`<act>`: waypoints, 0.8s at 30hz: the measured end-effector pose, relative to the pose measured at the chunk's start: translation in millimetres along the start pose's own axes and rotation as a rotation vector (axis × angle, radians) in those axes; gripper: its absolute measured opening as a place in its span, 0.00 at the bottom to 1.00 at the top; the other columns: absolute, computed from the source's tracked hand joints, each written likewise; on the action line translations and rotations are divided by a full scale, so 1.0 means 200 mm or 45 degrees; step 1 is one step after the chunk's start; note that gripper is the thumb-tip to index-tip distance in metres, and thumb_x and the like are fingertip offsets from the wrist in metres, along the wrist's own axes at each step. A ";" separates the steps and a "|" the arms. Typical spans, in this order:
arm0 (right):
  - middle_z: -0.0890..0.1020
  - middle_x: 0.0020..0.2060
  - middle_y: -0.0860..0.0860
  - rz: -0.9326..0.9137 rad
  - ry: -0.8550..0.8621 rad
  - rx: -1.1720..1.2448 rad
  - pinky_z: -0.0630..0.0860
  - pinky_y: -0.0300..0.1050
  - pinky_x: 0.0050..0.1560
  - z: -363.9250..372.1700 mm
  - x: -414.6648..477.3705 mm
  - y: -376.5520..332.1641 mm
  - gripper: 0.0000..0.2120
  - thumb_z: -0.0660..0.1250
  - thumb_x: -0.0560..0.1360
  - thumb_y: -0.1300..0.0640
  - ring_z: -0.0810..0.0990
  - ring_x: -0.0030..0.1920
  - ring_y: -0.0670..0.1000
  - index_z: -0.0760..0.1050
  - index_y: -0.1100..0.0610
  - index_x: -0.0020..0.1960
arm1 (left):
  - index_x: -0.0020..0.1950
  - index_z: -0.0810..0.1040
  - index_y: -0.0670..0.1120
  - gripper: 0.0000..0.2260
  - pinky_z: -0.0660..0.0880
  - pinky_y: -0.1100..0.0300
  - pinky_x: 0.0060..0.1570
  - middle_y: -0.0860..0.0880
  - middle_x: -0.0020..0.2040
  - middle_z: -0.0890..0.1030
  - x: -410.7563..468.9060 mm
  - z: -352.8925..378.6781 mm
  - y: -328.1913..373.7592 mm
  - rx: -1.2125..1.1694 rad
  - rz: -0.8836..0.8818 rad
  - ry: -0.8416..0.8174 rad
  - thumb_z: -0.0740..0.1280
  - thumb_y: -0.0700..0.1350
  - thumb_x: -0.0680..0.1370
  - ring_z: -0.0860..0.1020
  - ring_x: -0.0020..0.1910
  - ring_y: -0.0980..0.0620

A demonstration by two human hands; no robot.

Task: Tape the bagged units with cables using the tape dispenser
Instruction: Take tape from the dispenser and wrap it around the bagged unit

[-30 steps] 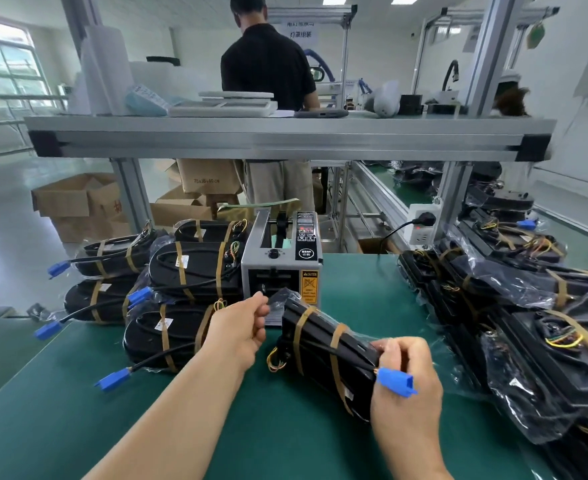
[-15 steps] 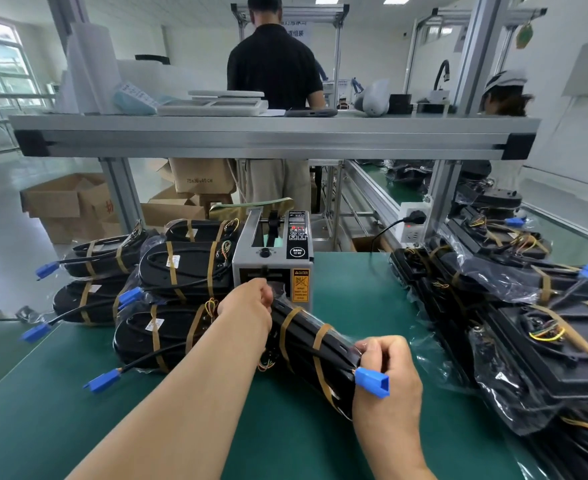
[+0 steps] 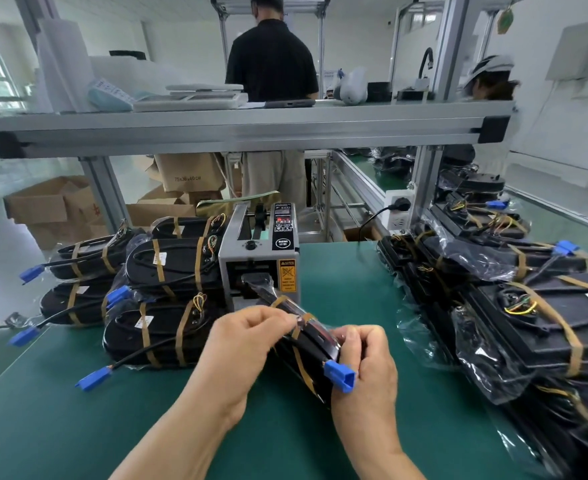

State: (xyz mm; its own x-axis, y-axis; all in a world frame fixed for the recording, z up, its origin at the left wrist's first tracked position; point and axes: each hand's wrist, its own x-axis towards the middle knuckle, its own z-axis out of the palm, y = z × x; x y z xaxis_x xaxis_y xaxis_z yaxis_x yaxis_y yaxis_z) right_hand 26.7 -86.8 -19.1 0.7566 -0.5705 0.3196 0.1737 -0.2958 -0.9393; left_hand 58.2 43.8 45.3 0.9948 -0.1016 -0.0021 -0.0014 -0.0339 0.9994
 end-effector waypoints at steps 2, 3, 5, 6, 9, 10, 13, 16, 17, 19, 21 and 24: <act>0.79 0.38 0.49 -0.019 -0.004 -0.011 0.69 0.34 0.37 0.00 -0.01 -0.01 0.11 0.58 0.83 0.59 0.75 0.39 0.46 0.73 0.55 0.43 | 0.34 0.84 0.45 0.08 0.70 0.74 0.33 0.53 0.31 0.82 -0.02 0.03 -0.01 0.020 -0.019 0.008 0.74 0.41 0.73 0.76 0.29 0.62; 0.79 0.38 0.49 -0.021 -0.009 -0.017 0.69 0.36 0.37 0.00 -0.01 -0.01 0.11 0.58 0.83 0.58 0.75 0.39 0.46 0.73 0.55 0.43 | 0.34 0.84 0.44 0.07 0.71 0.74 0.33 0.51 0.33 0.83 -0.02 0.05 -0.01 0.019 -0.032 0.020 0.74 0.40 0.73 0.78 0.31 0.62; 0.79 0.38 0.49 -0.020 -0.019 -0.018 0.70 0.38 0.37 0.00 -0.01 -0.02 0.11 0.58 0.83 0.58 0.76 0.39 0.47 0.72 0.56 0.44 | 0.35 0.83 0.41 0.06 0.71 0.74 0.32 0.49 0.33 0.84 -0.02 0.07 -0.01 0.028 -0.053 0.025 0.75 0.38 0.72 0.78 0.30 0.62; 0.79 0.39 0.50 -0.021 -0.025 -0.018 0.71 0.41 0.38 0.00 -0.01 -0.02 0.11 0.58 0.83 0.57 0.76 0.40 0.49 0.72 0.56 0.44 | 0.36 0.84 0.40 0.06 0.71 0.74 0.31 0.48 0.33 0.84 -0.02 0.08 -0.01 0.048 -0.056 0.022 0.75 0.38 0.72 0.78 0.30 0.62; 0.79 0.39 0.50 -0.037 -0.026 -0.031 0.71 0.42 0.39 0.00 -0.02 -0.02 0.11 0.58 0.83 0.57 0.77 0.40 0.50 0.72 0.56 0.44 | 0.35 0.85 0.41 0.06 0.71 0.74 0.30 0.48 0.35 0.85 -0.03 0.10 -0.02 0.098 -0.056 0.033 0.75 0.37 0.72 0.79 0.30 0.62; 0.79 0.39 0.50 -0.040 -0.023 -0.037 0.71 0.42 0.39 0.00 -0.01 -0.02 0.10 0.58 0.83 0.58 0.77 0.40 0.50 0.72 0.56 0.44 | 0.34 0.85 0.41 0.06 0.71 0.74 0.30 0.47 0.36 0.85 -0.02 0.10 -0.03 0.098 -0.058 0.039 0.75 0.37 0.71 0.79 0.30 0.62; 0.79 0.39 0.50 -0.028 -0.027 -0.043 0.71 0.43 0.39 -0.01 -0.01 -0.02 0.11 0.58 0.83 0.57 0.77 0.40 0.49 0.72 0.56 0.44 | 0.34 0.85 0.42 0.06 0.71 0.74 0.31 0.48 0.37 0.85 -0.02 0.10 -0.04 0.104 -0.052 0.056 0.75 0.37 0.71 0.80 0.31 0.62; 0.79 0.39 0.47 -0.007 -0.036 -0.035 0.71 0.41 0.40 -0.01 -0.01 -0.03 0.11 0.58 0.84 0.58 0.76 0.40 0.46 0.72 0.56 0.44 | 0.33 0.85 0.44 0.08 0.71 0.74 0.30 0.50 0.37 0.85 -0.02 0.11 -0.05 0.133 -0.037 0.077 0.75 0.37 0.71 0.79 0.31 0.63; 0.79 0.39 0.47 0.003 -0.038 -0.031 0.72 0.42 0.41 0.00 -0.01 -0.03 0.11 0.58 0.84 0.57 0.76 0.41 0.46 0.72 0.57 0.44 | 0.32 0.85 0.45 0.08 0.71 0.75 0.30 0.51 0.37 0.85 -0.02 0.11 -0.06 0.157 -0.028 0.093 0.75 0.38 0.71 0.79 0.31 0.63; 0.79 0.39 0.48 0.011 -0.040 -0.030 0.72 0.45 0.42 0.00 -0.01 -0.03 0.11 0.58 0.83 0.58 0.77 0.41 0.49 0.72 0.58 0.44 | 0.31 0.85 0.48 0.09 0.72 0.74 0.32 0.53 0.38 0.84 -0.03 0.12 -0.07 0.220 -0.005 0.138 0.75 0.39 0.71 0.79 0.31 0.63; 0.79 0.39 0.49 0.001 -0.046 -0.043 0.72 0.46 0.42 0.00 -0.01 -0.04 0.10 0.58 0.84 0.58 0.77 0.42 0.50 0.72 0.59 0.45 | 0.31 0.84 0.51 0.09 0.75 0.69 0.36 0.56 0.38 0.84 -0.03 0.13 -0.09 0.284 0.011 0.183 0.75 0.42 0.71 0.79 0.33 0.61; 0.78 0.40 0.49 -0.013 -0.046 -0.055 0.72 0.45 0.42 0.00 -0.02 -0.04 0.11 0.58 0.84 0.58 0.76 0.42 0.50 0.73 0.60 0.45 | 0.31 0.84 0.52 0.09 0.76 0.58 0.44 0.58 0.39 0.83 -0.04 0.14 -0.10 0.314 0.023 0.217 0.75 0.43 0.71 0.80 0.36 0.59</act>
State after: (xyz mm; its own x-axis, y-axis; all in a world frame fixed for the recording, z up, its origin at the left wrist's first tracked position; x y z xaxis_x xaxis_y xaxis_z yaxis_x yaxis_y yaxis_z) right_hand 22.0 -83.2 -13.0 0.7774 -0.5392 0.3238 0.1548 -0.3350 -0.9294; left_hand 48.1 18.0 25.0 0.9971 0.0629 0.0425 -0.0235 -0.2765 0.9607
